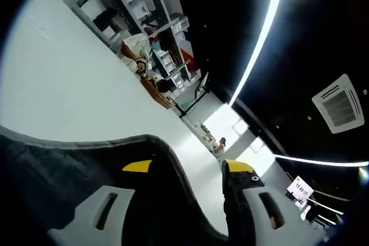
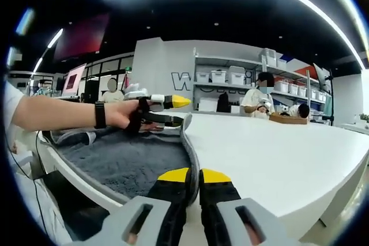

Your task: Open the folded towel by lifting each exposed corner and separating the folded layers until the towel lies flat within the target outline without major curled edges

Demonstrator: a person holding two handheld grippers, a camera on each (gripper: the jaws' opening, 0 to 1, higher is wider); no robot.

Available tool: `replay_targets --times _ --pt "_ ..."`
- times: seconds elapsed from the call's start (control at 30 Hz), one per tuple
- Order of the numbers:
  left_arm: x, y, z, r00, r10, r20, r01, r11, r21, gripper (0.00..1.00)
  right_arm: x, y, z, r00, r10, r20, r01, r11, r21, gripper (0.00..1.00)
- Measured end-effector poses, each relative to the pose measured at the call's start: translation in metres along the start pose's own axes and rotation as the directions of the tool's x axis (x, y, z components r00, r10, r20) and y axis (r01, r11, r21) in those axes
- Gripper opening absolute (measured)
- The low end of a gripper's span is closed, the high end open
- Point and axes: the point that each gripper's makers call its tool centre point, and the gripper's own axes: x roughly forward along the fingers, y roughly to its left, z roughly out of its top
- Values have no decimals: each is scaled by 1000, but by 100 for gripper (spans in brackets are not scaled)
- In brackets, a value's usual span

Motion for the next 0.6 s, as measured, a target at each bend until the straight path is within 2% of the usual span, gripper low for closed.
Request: replay_targets --times 0.07,0.2,0.6 --pt "3 -2 -4 1000 -5 -9 4 999 -35 45 1 0 0 1000 2 -4 -2 1000 -9 0" --pt "8 -7 -17 999 -2 -48 2 1000 -1 45 3 -1 -3 1000 2 -24 -2 1000 -14 1" --pt "19 -1 -29 998 14 -56 -15 1000 -8 46 0 -3 2 1000 -2 -5 2 1000 -16 1"
